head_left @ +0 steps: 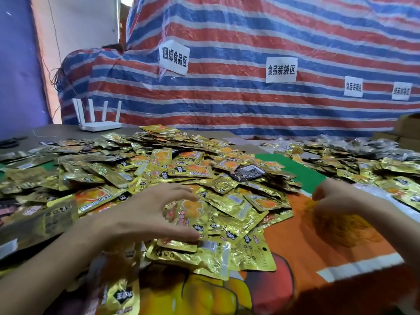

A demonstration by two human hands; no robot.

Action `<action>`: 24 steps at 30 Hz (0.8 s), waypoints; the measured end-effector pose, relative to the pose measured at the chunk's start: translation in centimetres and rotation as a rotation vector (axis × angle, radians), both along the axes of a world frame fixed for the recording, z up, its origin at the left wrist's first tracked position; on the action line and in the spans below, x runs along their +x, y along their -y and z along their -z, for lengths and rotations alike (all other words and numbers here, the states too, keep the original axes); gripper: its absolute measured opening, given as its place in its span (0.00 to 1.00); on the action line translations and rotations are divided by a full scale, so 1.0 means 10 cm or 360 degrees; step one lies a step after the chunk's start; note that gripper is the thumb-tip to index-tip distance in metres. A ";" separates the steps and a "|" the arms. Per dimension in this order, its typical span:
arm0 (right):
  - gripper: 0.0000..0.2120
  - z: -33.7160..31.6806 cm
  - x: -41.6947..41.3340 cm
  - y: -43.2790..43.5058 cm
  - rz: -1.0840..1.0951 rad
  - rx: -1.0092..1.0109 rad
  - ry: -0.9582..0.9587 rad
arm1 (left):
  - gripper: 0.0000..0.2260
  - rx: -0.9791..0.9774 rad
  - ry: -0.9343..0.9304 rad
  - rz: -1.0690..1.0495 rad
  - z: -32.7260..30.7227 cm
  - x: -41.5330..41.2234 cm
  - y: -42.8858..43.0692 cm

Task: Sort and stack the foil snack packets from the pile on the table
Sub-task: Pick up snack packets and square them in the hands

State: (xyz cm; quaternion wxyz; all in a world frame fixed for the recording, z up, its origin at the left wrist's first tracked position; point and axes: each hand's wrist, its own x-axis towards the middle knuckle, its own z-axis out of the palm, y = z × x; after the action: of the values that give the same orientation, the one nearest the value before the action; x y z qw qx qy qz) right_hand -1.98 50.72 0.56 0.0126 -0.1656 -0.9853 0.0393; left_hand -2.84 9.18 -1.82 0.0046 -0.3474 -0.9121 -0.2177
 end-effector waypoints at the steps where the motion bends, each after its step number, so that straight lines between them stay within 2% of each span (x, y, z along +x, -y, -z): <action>1: 0.06 0.04 0.05 0.00 -0.0008 0.0079 0.0075 | 0.39 -0.0029 0.0060 0.0070 0.00 0.03 -0.07; 4: 0.07 0.12 0.13 0.04 -0.0009 0.0171 -0.0085 | 0.42 -0.0316 0.0093 0.0197 0.03 0.09 -0.29; 6: 0.08 0.11 0.16 0.06 0.0015 0.0119 -0.0306 | 0.34 -0.0460 -0.0095 0.0191 0.06 0.11 -0.39; 9: 0.08 0.07 0.20 0.08 0.0008 0.0000 -0.0487 | 0.26 -0.0490 -0.0256 0.0099 0.05 0.12 -0.43; 12: 0.05 0.02 0.22 0.12 -0.0020 -0.0034 -0.0526 | 0.27 -0.0524 -0.0142 -0.0002 -0.01 0.13 -0.37; 15: 0.03 -0.02 0.23 0.16 0.0023 -0.0062 -0.0589 | 0.24 -0.0592 -0.0197 -0.0120 -0.08 0.15 -0.28; 17: 0.05 -0.02 0.24 0.23 0.0054 -0.0077 -0.0549 | 0.32 -0.0651 -0.0208 -0.0171 -0.10 0.19 -0.20; 20: 0.09 -0.02 0.24 0.36 0.0023 -0.0112 -0.0509 | 0.51 -0.0747 0.0035 -0.0224 -0.14 0.31 -0.14; 22: 0.11 -0.01 0.21 0.48 -0.0054 -0.0195 -0.0519 | 0.50 -0.0896 0.0040 -0.0216 -0.16 0.35 -0.16; 24: 0.10 0.00 0.17 0.62 -0.0145 -0.0297 -0.0557 | 0.38 -0.0845 -0.0005 -0.0177 -0.21 0.31 -0.18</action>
State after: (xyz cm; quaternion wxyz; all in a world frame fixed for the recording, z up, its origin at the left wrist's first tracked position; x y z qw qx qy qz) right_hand -0.30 44.55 0.51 0.1666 -0.1120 -0.9666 0.1593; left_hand 0.27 10.97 0.32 -0.0734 -0.2862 -0.9549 0.0302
